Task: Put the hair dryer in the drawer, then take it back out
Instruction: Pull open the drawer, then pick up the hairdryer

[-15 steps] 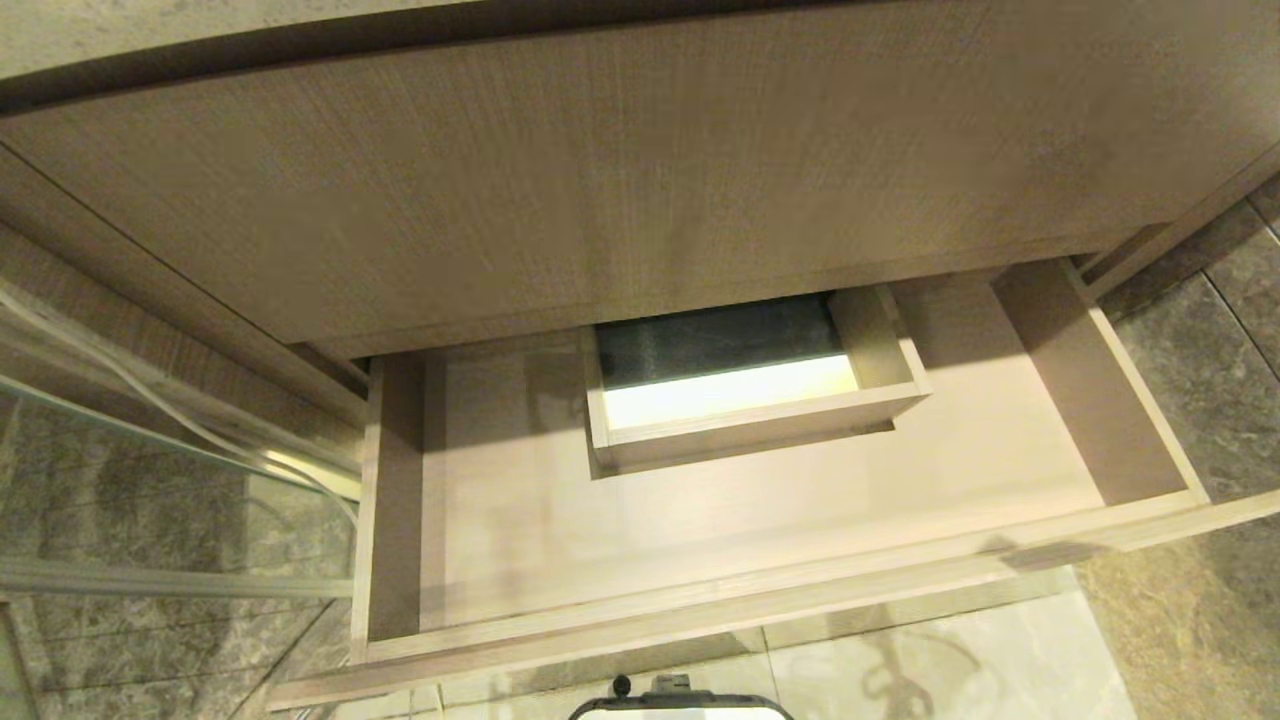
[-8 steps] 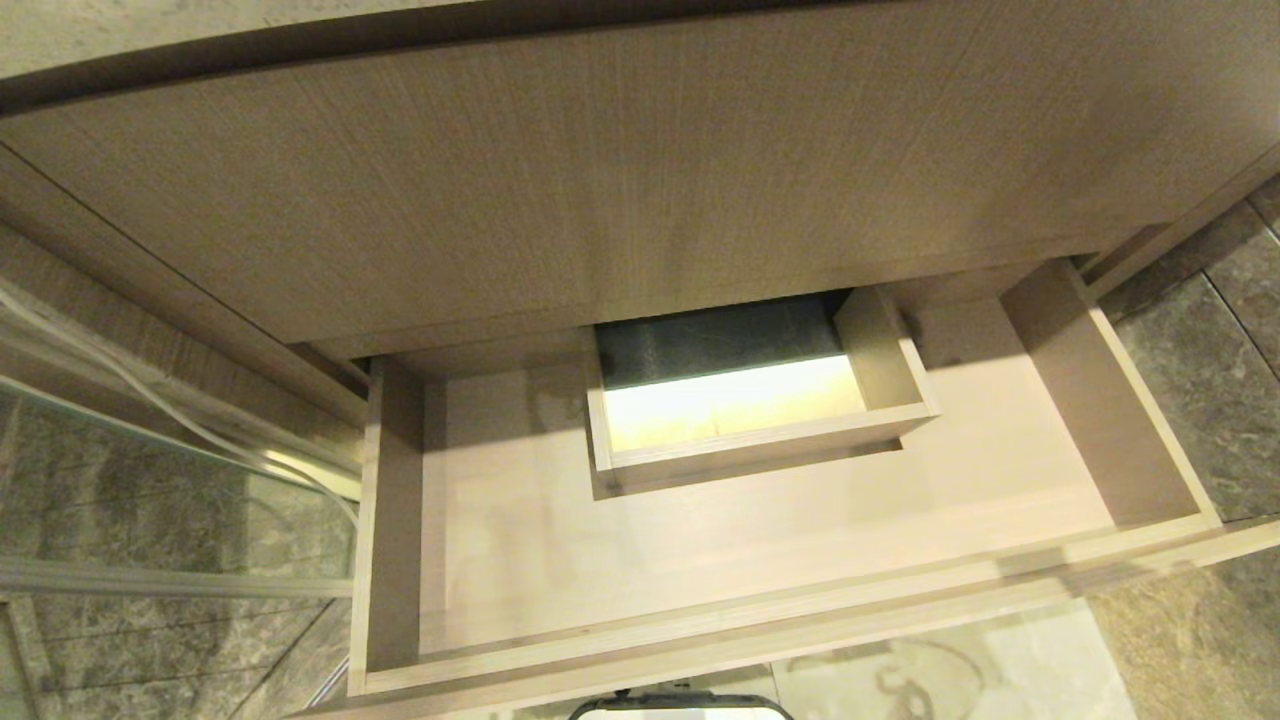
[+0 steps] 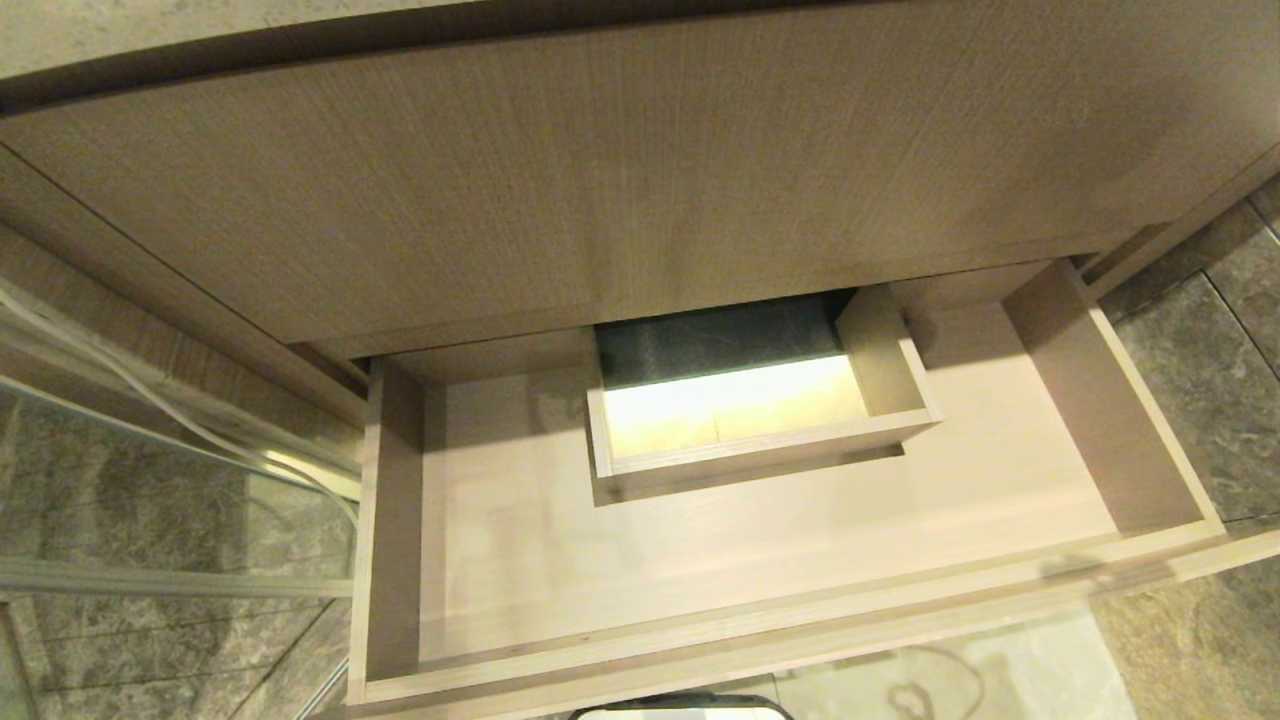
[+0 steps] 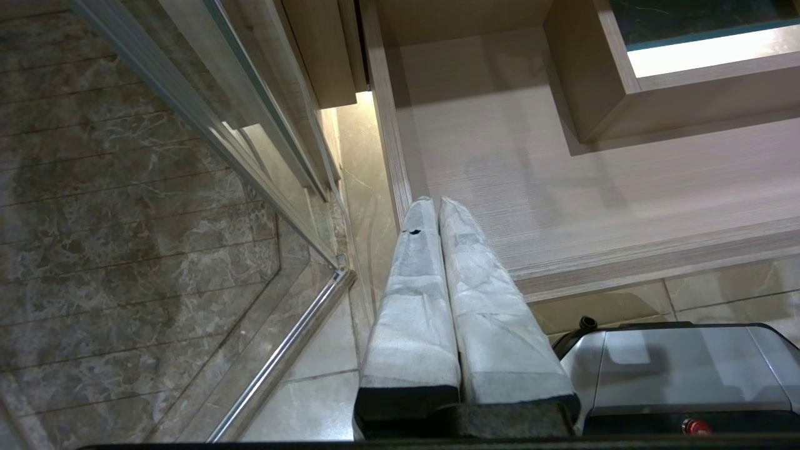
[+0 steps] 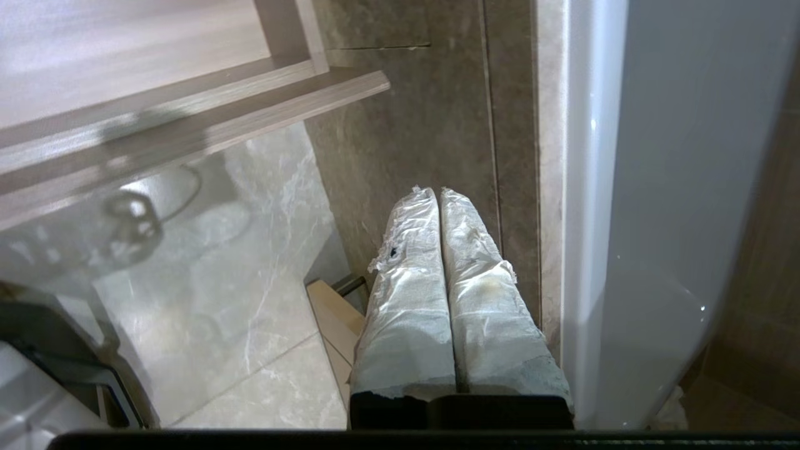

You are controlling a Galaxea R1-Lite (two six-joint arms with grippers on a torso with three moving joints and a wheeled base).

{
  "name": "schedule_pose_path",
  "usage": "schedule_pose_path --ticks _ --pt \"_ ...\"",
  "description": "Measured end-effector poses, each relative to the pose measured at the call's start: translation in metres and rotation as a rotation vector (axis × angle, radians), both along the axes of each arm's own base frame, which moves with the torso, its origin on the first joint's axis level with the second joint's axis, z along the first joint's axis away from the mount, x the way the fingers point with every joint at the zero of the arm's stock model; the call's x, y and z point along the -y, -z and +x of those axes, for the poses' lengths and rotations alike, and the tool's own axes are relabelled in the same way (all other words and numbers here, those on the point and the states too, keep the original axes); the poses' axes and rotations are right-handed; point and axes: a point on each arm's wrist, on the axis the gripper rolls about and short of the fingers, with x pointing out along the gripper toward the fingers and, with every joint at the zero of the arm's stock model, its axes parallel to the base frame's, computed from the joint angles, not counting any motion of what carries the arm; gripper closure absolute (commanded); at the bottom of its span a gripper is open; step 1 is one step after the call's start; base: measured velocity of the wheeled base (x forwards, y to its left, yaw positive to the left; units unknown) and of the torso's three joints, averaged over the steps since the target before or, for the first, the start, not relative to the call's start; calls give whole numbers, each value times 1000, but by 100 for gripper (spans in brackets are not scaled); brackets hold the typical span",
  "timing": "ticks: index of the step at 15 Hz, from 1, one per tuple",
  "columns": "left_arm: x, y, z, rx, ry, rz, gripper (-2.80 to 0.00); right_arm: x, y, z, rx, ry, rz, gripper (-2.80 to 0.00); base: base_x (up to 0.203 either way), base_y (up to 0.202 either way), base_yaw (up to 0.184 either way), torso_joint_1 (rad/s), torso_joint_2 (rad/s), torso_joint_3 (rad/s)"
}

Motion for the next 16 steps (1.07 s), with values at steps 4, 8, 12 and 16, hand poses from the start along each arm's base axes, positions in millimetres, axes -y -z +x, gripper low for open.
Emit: schedule_pose_path --ticks 4,8,12,16 --pt "0 0 0 0 0 0 0 -2 -4 -9 40 -12 -20 0 0 0 0 0 0 0" --pt "0 0 0 0 0 0 0 -5 0 -14 18 -54 -49 0 0 0 0 0 0 0" --pt "0 0 0 0 0 0 0 -11 17 -11 -4 -206 4 0 0 0 0 0 0 0" --pt "0 0 0 0 0 0 0 -16 26 -4 44 -438 111 0 0 0 0 0 0 0"
